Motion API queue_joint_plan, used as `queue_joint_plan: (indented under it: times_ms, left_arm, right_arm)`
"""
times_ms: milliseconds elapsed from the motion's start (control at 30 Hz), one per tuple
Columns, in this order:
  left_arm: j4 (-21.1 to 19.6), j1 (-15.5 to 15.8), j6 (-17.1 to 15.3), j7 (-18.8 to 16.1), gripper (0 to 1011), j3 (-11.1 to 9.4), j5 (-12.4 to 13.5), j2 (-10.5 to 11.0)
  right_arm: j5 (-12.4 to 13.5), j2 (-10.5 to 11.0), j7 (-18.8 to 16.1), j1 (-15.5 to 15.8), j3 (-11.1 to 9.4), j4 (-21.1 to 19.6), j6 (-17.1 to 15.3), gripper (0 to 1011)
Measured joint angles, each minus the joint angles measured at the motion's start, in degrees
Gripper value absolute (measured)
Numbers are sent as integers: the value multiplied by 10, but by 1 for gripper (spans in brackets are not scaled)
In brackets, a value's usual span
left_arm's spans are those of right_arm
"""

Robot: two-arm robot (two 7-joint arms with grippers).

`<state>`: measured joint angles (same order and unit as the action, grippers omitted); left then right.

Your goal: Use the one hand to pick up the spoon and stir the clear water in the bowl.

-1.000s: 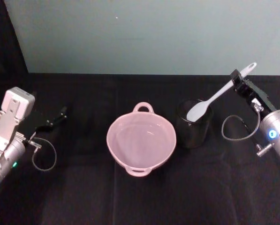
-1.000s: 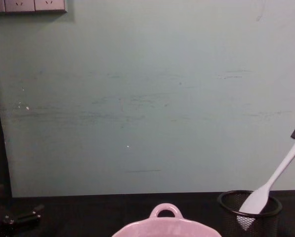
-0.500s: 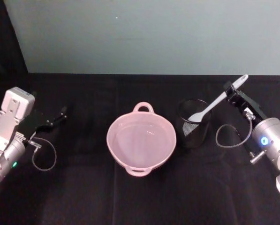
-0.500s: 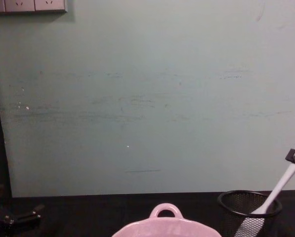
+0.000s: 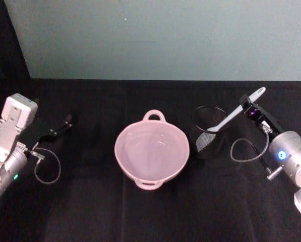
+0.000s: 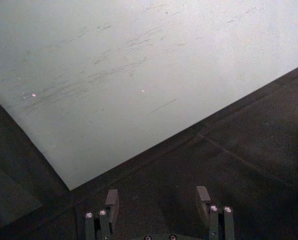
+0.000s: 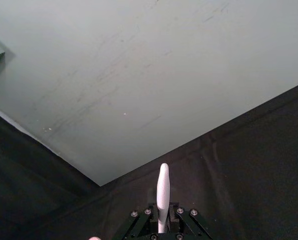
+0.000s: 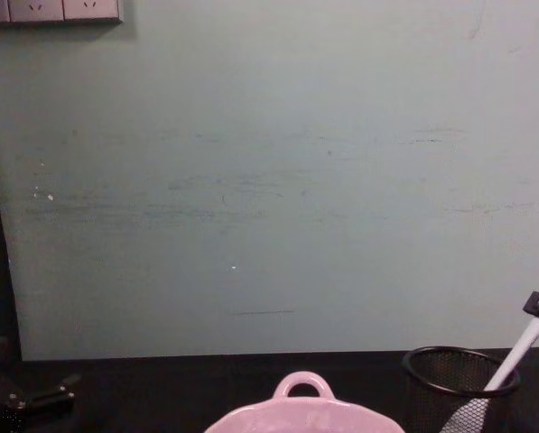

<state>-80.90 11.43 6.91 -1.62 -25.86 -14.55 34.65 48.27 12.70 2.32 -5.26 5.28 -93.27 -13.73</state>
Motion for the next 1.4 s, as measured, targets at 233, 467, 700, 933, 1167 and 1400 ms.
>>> queue_joint_plan:
  times_ms: [233,467,700,933,1167,1400]
  left_arm:
    - [0,0,0,0,1011,0,0,0]
    - [0,0,0,0,1011,0,0,0]
    - [0,0,0,0,1011,0,0,0]
    - [0,0,0,0,1011,0,0,0]
    - [0,0,0,0,1011,0,0,0]
    - [0,0,0,0,1011,0,0,0]
  right_arm:
    - [7,8,8,-1,10,2,2,114]
    - [16,15,8,-2,17,4,6,114]
    - [18,23,8,-2,29,-3,15,114]
    - [15,26,15,-3,40,-7,20,114]
    - [14,27,19,-6,48,-7,20,114]
    - [12,28,22,-6,52,-6,21,114]
